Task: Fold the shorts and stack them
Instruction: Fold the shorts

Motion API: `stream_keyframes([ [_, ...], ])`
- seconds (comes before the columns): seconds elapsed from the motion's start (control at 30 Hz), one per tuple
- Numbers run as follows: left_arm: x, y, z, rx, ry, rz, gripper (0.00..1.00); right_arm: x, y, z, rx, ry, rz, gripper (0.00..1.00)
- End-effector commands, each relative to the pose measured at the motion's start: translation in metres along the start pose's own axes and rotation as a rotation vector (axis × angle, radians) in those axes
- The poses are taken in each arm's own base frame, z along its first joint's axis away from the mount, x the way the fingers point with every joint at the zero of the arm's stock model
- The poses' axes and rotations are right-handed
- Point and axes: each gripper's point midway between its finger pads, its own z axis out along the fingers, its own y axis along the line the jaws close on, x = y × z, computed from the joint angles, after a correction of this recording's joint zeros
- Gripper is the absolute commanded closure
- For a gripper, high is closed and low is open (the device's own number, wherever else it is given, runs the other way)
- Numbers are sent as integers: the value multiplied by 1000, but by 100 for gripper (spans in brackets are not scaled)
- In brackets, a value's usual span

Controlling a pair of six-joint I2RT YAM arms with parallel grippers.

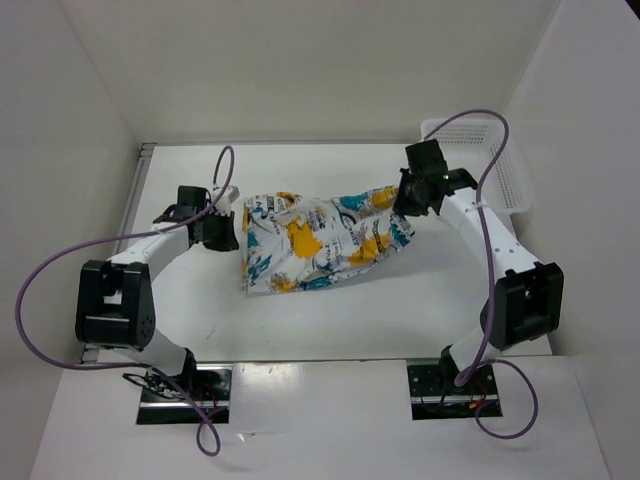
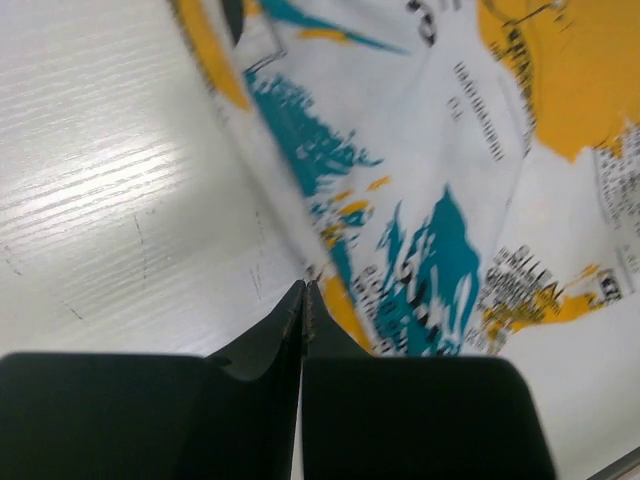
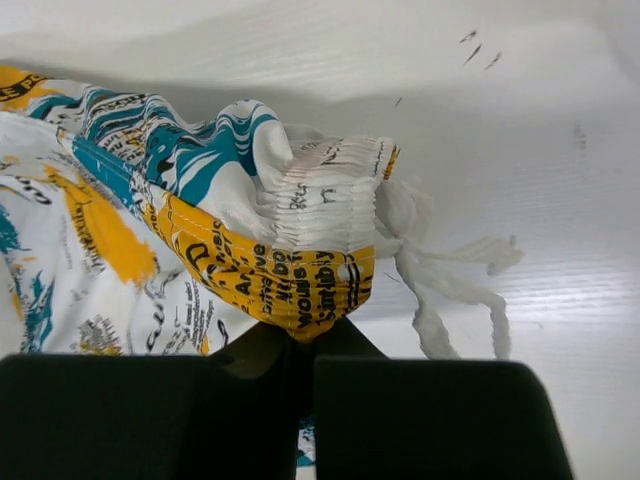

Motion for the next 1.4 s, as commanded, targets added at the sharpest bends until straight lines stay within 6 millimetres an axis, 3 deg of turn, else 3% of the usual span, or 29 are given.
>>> stream_keyframes([
  [0.0, -7, -1, 7, 53, -24, -2, 100, -33, 20, -29, 31, -79, -57, 100],
  [0.07, -6, 3, 18, 54, -11, -8, 100, -30, 30, -29, 61, -62, -86, 100],
  [0.1, -2, 4, 21, 55, 1, -13, 100, -35, 50, -35, 32, -81, -99, 100],
  [0.17, -8, 6, 28, 63, -6, -10, 100, -27, 65, -25, 36, -49, -125, 100],
  [0.2, -9, 7, 30, 63, -10, -9, 100, -30, 85, -31, -1, -67, -146, 100],
  [0.23, -10, 7, 34, 76, -4, -12, 100, -25, 91, -22, 11, -49, -141, 100],
  [0.3, -19, 7, 37, 83, -34, 2, 100, -29, 110, -24, -28, -57, -136, 100],
  [0.43, -13, 7, 48, 105, -18, -6, 100, -15, 152, -18, -86, -33, -160, 100],
  [0.47, -8, 7, 49, 106, -8, -11, 100, -7, 158, -7, -75, -5, -169, 100],
  [0.5, -7, 6, 51, 117, -8, -12, 100, -10, 170, -12, -91, -12, -167, 100],
  [0.63, -2, 6, 52, 118, 2, -16, 100, 3, 209, -10, -134, 12, -185, 100],
  [0.67, -2, 6, 52, 118, 2, -16, 100, -2, 217, -6, -142, 4, -182, 100],
  [0.7, -3, 8, 48, 112, -2, -23, 100, 4, 221, -8, -139, 20, -198, 100],
  [0.77, -9, 10, 39, 105, -15, -26, 100, 0, 223, -8, -130, 14, -199, 100],
  [0.83, -22, 18, 24, 76, -46, -35, 100, 8, 215, 0, -93, 38, -210, 100],
  [0.9, -21, 32, 11, 34, -35, -74, 100, -7, 206, -9, -110, -4, -175, 100],
  [0.93, -19, 37, 9, 26, -30, -90, 100, 3, 190, 1, -75, 26, -178, 100],
  [0.97, -19, 41, 4, 10, -33, -99, 100, -3, 177, 3, -61, 18, -165, 100],
  [1.03, -22, 49, -2, -6, -50, -111, 100, 3, 155, -1, -76, 27, -148, 100],
  [1.07, -20, 48, -2, -6, -54, -109, 100, -1, 140, 0, -61, 18, -138, 100],
  [1.1, -15, 48, -1, -5, -45, -114, 100, -3, 132, -12, -76, 3, -122, 100],
  [1.17, -15, 51, 1, -18, -57, -107, 100, 15, 105, -1, -29, 43, -131, 100],
  [1.37, -10, 56, 22, 8, -49, -112, 100, 17, 46, 1, 90, 23, -131, 100],
])
